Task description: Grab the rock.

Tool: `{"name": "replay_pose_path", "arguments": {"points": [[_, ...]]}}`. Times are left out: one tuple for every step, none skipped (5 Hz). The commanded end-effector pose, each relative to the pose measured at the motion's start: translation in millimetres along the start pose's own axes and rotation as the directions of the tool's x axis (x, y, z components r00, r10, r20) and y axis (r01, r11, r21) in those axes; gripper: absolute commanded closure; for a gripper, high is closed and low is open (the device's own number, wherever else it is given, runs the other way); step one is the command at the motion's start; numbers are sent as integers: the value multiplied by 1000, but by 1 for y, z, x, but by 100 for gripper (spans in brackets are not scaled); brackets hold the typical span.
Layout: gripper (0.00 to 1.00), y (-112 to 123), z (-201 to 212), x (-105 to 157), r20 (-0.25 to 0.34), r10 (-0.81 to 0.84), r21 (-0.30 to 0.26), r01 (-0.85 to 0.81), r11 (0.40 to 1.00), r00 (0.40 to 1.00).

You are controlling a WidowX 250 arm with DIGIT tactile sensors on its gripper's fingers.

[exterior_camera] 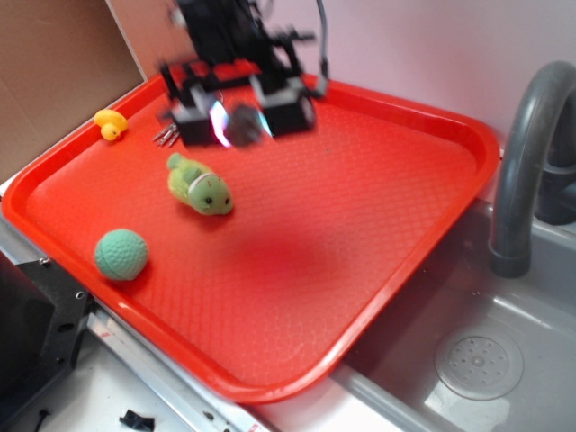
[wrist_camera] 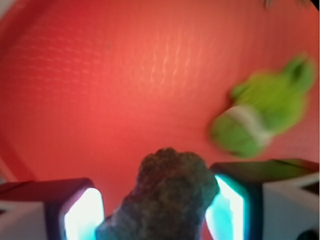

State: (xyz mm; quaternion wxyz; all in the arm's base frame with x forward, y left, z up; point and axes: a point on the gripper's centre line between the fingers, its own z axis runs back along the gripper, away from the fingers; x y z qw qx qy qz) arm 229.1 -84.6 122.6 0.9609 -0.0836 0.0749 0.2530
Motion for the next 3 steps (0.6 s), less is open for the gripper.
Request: {"name": "replay_pose_path", "arguments": {"points": [[100, 6, 66, -29, 138, -433, 29, 433, 901, 891], [100, 16, 83, -42, 226, -444, 11, 454, 891, 867], [100, 16, 76, -36, 213, -438, 23, 444, 896, 873]]}}
